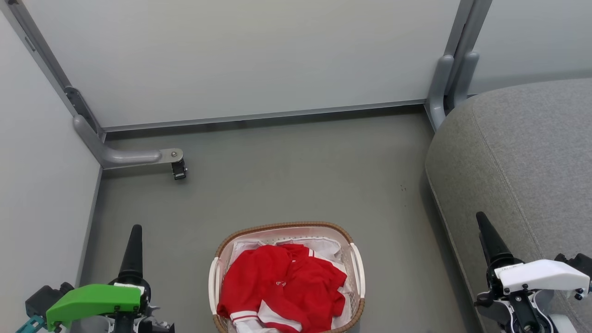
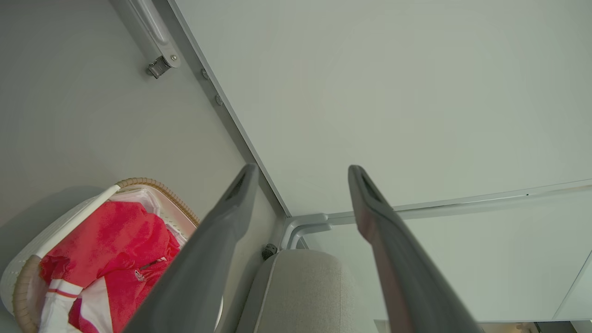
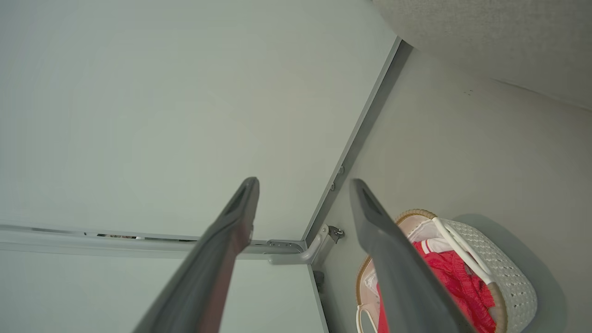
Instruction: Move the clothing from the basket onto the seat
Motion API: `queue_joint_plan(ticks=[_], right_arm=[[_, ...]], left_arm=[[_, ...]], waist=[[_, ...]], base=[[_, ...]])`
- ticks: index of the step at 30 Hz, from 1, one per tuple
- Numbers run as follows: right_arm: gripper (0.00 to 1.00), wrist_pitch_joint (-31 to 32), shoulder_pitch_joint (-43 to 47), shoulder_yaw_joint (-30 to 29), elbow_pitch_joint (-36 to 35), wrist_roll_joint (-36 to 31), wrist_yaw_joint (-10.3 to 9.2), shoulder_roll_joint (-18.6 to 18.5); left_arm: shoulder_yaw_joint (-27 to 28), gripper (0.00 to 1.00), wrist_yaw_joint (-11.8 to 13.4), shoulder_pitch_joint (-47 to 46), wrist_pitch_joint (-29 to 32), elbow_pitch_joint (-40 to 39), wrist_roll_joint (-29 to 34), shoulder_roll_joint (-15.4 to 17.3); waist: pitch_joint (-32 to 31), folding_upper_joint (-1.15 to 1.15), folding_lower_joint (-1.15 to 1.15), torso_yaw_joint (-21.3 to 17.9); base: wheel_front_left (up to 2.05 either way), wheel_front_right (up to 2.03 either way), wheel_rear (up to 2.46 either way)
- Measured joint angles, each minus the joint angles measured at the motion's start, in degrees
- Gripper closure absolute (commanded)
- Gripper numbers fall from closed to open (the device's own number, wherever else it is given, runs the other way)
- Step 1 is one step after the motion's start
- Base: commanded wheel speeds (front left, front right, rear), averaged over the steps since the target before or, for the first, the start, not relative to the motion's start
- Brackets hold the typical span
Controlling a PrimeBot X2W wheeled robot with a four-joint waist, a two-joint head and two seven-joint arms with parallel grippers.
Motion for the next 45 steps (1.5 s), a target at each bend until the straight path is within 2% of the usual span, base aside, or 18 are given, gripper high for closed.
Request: queue_joint_plan(ticks=[26, 45], right_arm=[[0.0, -5.67, -1.23, 5.71, -0.3, -26.27, 0.0, -2.09], [0.0, -8.93, -1.27, 7.11, -0.13, -41.91, 0.0, -2.27]], left_arm=[[-3.77, 0.0, -0.01, -0.02, -5.69, 2.79, 27.54, 0.82], [-4.91, 0.0, 1.04, 0.2, -8.81, 3.74, 42.24, 0.86]], waist=[[0.29, 0.0, 0.0, 0.04], [0.39, 0.0, 0.0, 0.28]], base=[[0.0, 0.0, 0.0], [0.0, 0.0, 0.0]])
